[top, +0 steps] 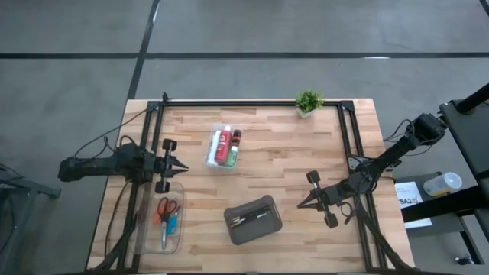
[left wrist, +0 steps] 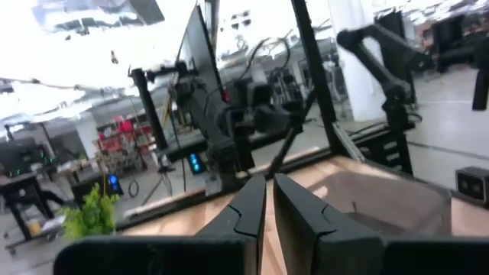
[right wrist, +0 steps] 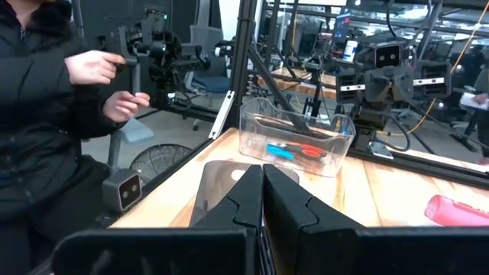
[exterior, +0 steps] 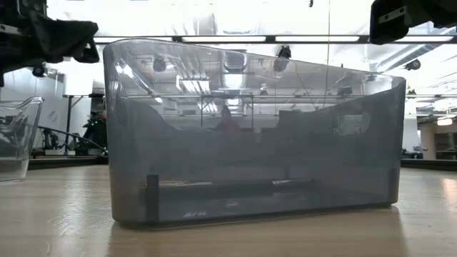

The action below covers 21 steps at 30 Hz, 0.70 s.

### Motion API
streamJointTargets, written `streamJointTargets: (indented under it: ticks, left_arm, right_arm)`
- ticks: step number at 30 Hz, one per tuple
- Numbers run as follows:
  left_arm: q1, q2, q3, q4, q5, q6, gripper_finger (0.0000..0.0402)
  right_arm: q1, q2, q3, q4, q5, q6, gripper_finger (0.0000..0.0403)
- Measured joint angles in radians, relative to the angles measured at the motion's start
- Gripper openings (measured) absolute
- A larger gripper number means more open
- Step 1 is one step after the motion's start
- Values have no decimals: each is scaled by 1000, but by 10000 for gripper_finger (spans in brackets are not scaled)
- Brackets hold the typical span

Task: Pick & Place Paint Supplies
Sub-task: Return to Home Position

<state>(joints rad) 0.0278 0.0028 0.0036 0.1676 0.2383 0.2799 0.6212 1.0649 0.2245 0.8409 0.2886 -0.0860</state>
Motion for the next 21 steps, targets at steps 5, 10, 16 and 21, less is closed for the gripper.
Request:
streamJointTargets:
  ticks: [5, 10, 16, 21]
  left_arm:
    - [0, -4, 0, -26, -10, 0, 35]
    - [0, -3, 0, -70, -10, 0, 35]
    - [0, 4, 0, -114, -10, 4, 36]
    - [0, 7, -1, -113, -10, 5, 36]
  right_arm:
    - [0, 0, 0, -17, 0, 0, 8]
    - [0, 0, 0, -23, 0, 0, 8]
    - [-1, 0, 0, -23, 0, 0, 8]
    - [-1, 0, 0, -23, 0, 0, 8]
